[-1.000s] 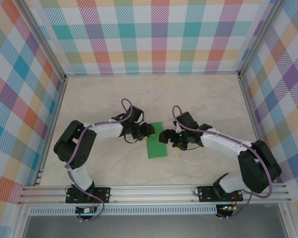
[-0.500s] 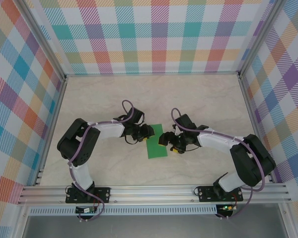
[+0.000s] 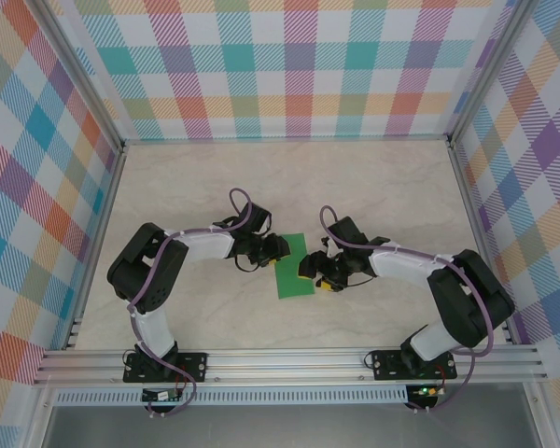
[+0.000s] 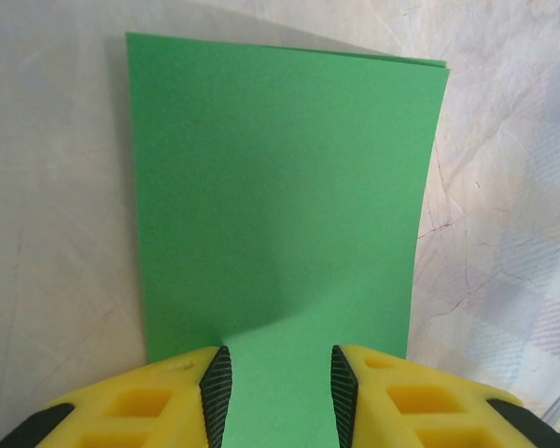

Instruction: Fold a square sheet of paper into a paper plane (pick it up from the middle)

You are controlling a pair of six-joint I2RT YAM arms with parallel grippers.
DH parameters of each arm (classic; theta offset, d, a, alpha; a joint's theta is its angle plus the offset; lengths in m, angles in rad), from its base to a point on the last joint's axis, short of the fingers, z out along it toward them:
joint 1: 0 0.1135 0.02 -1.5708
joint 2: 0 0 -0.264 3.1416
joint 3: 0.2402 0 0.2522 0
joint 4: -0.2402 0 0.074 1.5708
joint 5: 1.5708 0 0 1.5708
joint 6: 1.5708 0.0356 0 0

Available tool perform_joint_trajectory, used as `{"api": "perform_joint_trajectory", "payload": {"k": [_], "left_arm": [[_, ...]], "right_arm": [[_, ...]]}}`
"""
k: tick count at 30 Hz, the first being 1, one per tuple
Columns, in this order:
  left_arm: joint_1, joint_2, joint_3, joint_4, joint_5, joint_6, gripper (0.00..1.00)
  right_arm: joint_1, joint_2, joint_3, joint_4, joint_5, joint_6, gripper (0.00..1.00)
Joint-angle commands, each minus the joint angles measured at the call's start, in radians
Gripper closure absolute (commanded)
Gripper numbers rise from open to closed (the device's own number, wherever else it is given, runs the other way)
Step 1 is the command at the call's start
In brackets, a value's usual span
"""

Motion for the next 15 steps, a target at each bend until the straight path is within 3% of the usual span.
{"api": "perform_joint_trajectory", "payload": {"k": [1, 15], "left_arm": [[-0.004, 0.034, -0.028, -0.058, -0.050, -0.007, 0.63], [-0.004, 0.040, -0.030, -0.055, -0.038, -0.009, 0.63]], "right_arm": [[-0.003, 0.020, -0.009, -0.001, -0.031, -0.031, 0.35], [0.003, 0.067, 0.006, -0.016, -0.088, -0.074, 0.41]]}}
